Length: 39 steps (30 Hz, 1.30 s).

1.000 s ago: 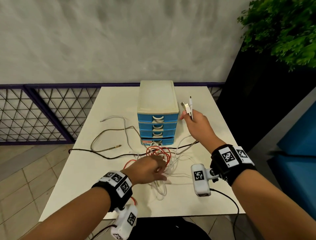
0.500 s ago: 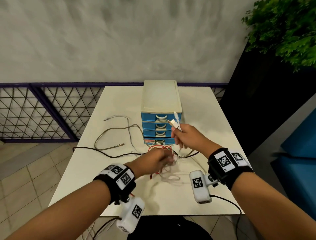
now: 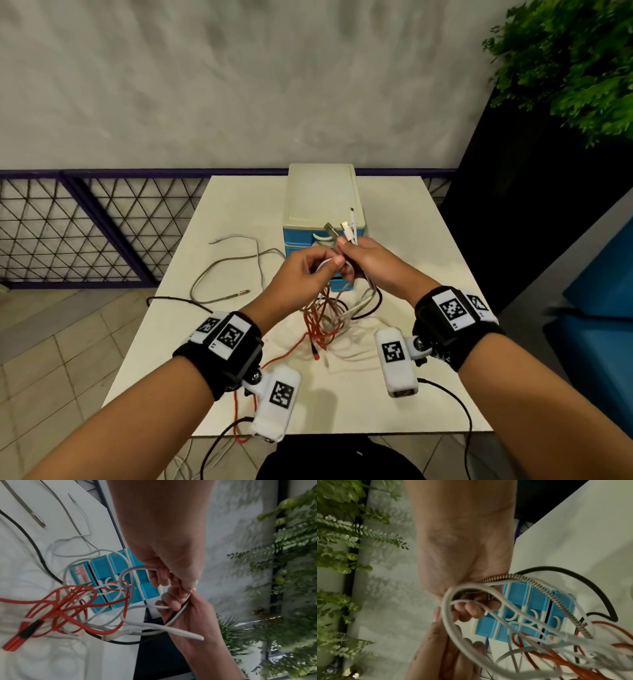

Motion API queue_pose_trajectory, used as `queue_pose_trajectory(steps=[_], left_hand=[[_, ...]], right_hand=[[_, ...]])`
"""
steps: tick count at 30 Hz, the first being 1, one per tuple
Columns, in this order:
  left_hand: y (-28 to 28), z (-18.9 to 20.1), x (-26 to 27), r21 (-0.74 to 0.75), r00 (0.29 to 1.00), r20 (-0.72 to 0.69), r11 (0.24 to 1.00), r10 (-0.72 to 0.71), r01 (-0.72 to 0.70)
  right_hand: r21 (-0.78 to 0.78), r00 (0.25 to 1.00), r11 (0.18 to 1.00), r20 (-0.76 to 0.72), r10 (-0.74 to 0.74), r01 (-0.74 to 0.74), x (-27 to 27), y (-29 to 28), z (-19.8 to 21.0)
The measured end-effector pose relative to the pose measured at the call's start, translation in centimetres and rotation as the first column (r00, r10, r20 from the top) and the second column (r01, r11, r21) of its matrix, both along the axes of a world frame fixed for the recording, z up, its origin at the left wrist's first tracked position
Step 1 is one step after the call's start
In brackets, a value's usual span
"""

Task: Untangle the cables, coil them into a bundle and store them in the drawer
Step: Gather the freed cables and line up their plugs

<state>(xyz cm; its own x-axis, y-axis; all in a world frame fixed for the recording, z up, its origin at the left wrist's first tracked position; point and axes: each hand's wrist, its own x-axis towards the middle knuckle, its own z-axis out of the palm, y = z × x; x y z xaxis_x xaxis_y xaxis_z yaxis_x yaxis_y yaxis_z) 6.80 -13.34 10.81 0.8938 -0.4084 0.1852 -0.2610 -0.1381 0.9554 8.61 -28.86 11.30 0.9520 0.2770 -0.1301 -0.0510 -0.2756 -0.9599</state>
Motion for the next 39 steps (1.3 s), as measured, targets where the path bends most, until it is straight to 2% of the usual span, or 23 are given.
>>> queue_pose_trajectory(steps=[3,5,7,8,10,12,14,16,18,20,22,25,28,30,35,37,39], left_hand=[[-0.2,1.0,0.4,-0.057,0.991,-0.123,0.997,0.045,-0.053],[0.5,0.9,1.0,-0.034,0.967,-0.253,0.999,0.024,-0.034],[1.2,0.7,1.5,0.025,0.957,-0.29,1.0,-0.006,0.014],[1.5,0.7,1.7,0.082,0.966,-0.257,0.996,0.0,0.022],[1.6,0.3,2.0,0.181,0.994,-0.102,0.983,0.032,-0.013],[1.3,-0.1,1.8,0.219,0.997,0.055,0.973,0.061,-0.072],[1.3,-0.6,1.2,0.279,0.964,0.254,0.949,0.076,-0.148],[1.4,-0.7,0.5,0.377,0.902,0.43,0.914,-0.029,-0.15],[1.1,-0.7,-0.3,0.468,0.882,0.436,0.882,-0.178,-0.053],[0.3,-0.8,-1.0,0.489,0.901,0.344,0.87,-0.264,0.068],[-0.5,-0.4,-1.5,0.431,0.934,0.222,0.887,-0.281,0.165],[-1.5,0.9,-1.6,0.237,0.958,0.059,0.936,-0.279,0.258],[-1.4,2.6,-0.7,-0.01,0.982,-0.076,0.985,-0.172,0.172],[-1.0,3.2,0.2,-0.131,0.983,-0.142,0.987,-0.114,0.096],[0.4,2.9,2.2,-0.2,0.988,-0.15,0.979,0.018,-0.048],[0.9,2.5,2.6,-0.217,0.986,-0.16,0.972,0.052,-0.087],[1.2,2.1,2.7,-0.195,0.984,-0.16,0.975,0.076,-0.107]], right_hand=[[0.042,0.996,0.996,0.035,-0.076,0.075,0.6,0.1,0.5],[0.124,0.992,0.985,0.028,-0.125,0.12,0.8,-0.2,0.9],[0.195,0.988,0.969,0.013,-0.155,0.149,0.8,-0.7,1.1],[0.217,0.987,0.963,-0.008,-0.161,0.159,0.7,-0.8,1.2],[0.253,0.981,0.949,-0.073,-0.177,0.19,0.5,-0.8,0.8],[0.307,0.969,0.92,-0.118,-0.215,0.242,0.4,-0.6,0.4],[0.35,0.952,0.886,-0.147,-0.268,0.304,0.5,-0.7,0.3],[0.36,0.935,0.863,-0.159,-0.318,0.355,0.7,-1.1,0.3],[0.345,0.925,0.858,-0.138,-0.354,0.38,0.9,-1.3,0.1],[0.328,0.921,0.861,-0.115,-0.373,0.389,0.8,-1.1,0.0],[0.321,0.918,0.86,-0.109,-0.382,0.396,0.7,-0.8,-0.1],[0.263,0.908,0.869,-0.096,-0.409,0.419,0.5,-0.5,-0.6],[0.147,0.904,0.892,-0.046,-0.426,0.428,0.4,-1.0,-1.1],[0.107,0.91,0.905,-0.018,-0.413,0.413,0.4,-1.2,-1.3],[0.14,0.889,0.879,-0.013,-0.458,0.455,0.1,-1.4,-0.5],[0.196,0.855,0.837,-0.013,-0.518,0.51,-0.2,-1.3,0.2],[0.204,0.797,0.791,0.069,-0.6,0.577,-0.2,-1.1,0.4]])
